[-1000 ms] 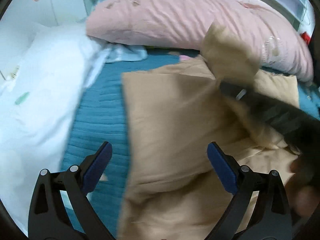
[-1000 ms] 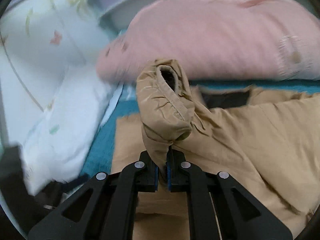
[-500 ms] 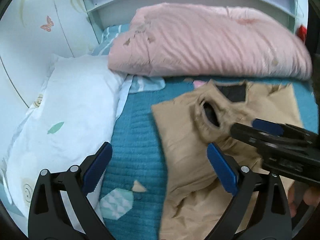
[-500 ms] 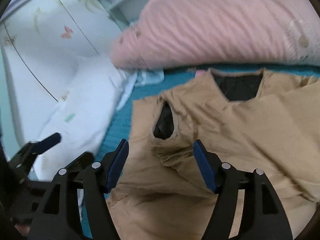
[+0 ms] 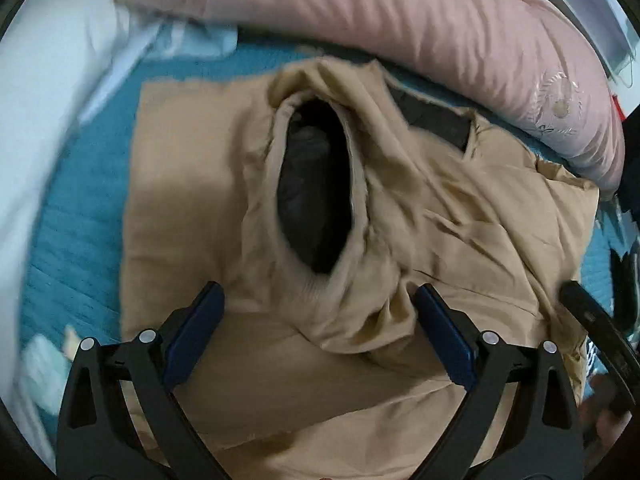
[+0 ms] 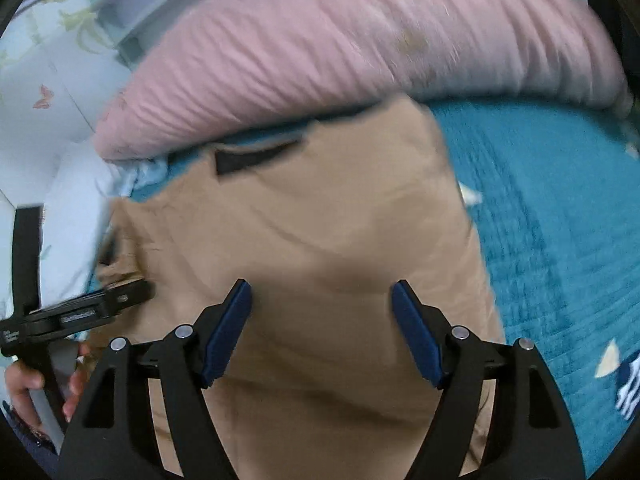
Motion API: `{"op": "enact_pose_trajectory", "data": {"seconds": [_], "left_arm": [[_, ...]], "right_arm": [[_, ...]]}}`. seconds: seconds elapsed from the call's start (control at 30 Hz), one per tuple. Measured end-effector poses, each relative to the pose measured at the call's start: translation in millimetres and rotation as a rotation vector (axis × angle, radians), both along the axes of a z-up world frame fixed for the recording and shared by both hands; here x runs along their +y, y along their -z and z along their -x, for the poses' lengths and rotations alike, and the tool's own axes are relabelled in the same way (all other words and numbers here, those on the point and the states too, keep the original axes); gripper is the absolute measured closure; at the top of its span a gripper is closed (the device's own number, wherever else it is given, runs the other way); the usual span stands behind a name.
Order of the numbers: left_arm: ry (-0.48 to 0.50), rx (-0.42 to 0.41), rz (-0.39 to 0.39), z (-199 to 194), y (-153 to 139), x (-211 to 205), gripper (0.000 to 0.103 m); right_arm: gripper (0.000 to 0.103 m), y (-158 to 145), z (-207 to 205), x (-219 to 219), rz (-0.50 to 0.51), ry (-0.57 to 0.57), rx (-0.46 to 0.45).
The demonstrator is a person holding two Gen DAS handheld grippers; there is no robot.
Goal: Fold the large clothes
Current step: 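Fold the held sleeve across the cardigan body and open the right gripper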
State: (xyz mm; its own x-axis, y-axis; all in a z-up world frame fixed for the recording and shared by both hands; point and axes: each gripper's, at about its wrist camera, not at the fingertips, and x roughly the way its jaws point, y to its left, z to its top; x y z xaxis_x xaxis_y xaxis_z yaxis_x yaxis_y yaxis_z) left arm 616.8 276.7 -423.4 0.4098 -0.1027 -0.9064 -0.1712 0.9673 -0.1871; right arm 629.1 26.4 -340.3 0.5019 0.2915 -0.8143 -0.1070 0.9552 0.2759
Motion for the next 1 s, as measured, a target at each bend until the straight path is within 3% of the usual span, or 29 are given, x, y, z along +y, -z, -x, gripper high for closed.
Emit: {"op": "enact_pose_trajectory", "data": {"seconds": [0.1,0.2,0.3,0.37,0.5,0.57,0.7,0.9,1.0], "left_arm": [[0.040,-0.003,-0.059,1,1,-12,0.007],[0.058,-0.010,-0.089,-1,-2,-23,0.007],[0.055,-0.012,-0.081,-3,-2,-24,0.007],[0.052,-0.013,-0.072,-1,0,-23,0.007],[0.063,-0.019,-0.077,-2,3,-23,0.007],[0.058,-0.024,-0.057,-1,10,-19,0.005],[0.057,-0.028,-0.056,-2,8,-21,0.005],[0.070,-0.075,0.088,12,-23,5,0.005],[0.090,-0.088,0.043,19,-36,17,0.005]], "right_arm": [[0.034,14,-12,-19,-0.021,0.042,0.040],[0.035,-18,-15,-18,-0.027,0.040,0.010],[0.035,-55,-27,-9,-0.060,0.006,-0.108],[0.035,-45,-53,-5,-0.081,-0.016,-0.063],[0.041,17,-96,-21,-0.055,-0.003,0.087],[0.042,24,-101,-29,-0.020,0.017,0.078],[0.041,11,-95,-18,0.062,-0.020,0.074],[0.037,-32,-66,-16,0.023,-0.094,0.016],[0.037,-37,-56,-15,0.067,-0.144,0.022]]}}
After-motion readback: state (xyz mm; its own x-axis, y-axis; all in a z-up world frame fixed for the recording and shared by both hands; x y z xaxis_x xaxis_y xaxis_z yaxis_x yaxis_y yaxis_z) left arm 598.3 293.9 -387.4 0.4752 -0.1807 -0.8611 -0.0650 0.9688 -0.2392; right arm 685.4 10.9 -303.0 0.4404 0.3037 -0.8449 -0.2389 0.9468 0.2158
